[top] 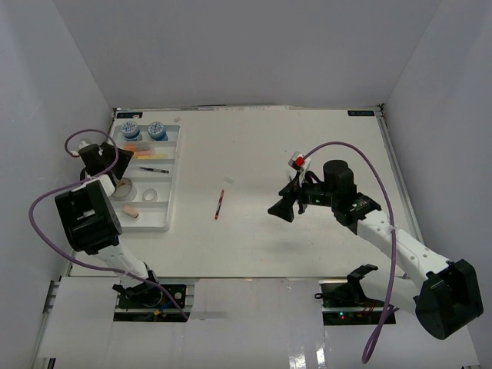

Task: Sort the stationery into containers
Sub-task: Place the pen in the storage box, then pick up the pen from the center of the board.

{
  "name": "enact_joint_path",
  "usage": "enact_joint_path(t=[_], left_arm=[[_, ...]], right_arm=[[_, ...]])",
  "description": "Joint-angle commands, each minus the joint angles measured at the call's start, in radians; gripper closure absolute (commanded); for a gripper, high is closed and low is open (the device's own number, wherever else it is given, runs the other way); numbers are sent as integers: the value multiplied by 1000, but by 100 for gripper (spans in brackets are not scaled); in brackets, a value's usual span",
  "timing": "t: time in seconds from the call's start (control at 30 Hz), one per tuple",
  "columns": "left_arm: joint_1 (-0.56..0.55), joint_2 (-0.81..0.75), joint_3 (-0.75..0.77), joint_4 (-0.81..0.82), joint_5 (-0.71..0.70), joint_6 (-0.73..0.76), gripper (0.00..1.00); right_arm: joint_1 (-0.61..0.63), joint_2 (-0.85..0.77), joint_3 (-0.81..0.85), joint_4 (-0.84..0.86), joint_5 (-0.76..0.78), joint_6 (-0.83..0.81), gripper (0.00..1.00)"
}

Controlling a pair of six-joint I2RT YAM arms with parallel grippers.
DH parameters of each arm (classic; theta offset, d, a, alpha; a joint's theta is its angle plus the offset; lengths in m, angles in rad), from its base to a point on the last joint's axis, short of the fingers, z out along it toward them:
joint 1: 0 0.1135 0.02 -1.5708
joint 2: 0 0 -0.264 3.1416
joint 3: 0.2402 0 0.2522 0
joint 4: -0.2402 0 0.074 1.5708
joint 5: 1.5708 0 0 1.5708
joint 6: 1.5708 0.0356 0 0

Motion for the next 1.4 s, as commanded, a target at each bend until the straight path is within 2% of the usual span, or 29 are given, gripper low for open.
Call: enact_joint_path(t=[0.0, 0.03, 0.13, 0.23, 0.37, 0.47, 0.7, 0.97, 1.03, 1.07, 1.17, 1.37], left_arm=[[10, -15, 50, -33, -3, 17, 33], [12, -18, 56, -51, -4, 24, 26], [13, -42, 76, -114, -23, 46, 12], [13, -93, 103, -203, -30, 69, 3], [9, -185, 143, -313, 0, 109, 2], [-31, -278, 142, -390, 10, 150, 2], [-298, -478, -11, -438, -21, 238, 2], [-500, -570, -39, -568, 75, 287, 2], [-524, -587, -42, -606, 86, 288, 2], [-542, -601, -44, -614, 97, 285, 2], [-568, -614, -50, -634, 105, 272, 2], [-603, -605, -33, -632, 109, 249, 2]], right_arm=[[-4, -15, -1, 13, 56, 8, 10], [-5, -13, -3, 10, 97, 10, 10], [-4, -6, 2, -32, 208, 22, 10], [-4, 2, 11, -68, 347, 51, 10], [-7, 23, 20, -111, 548, 111, 8], [-16, 74, 37, -145, 636, 154, 6], [-35, 275, 91, -154, 722, 185, 1], [-41, 450, 190, -125, 788, 168, 24], [-39, 496, 217, -125, 806, 157, 29], [-38, 508, 224, -124, 811, 154, 35], [-39, 565, 249, -125, 813, 150, 45], [-38, 631, 240, -113, 796, 154, 55]])
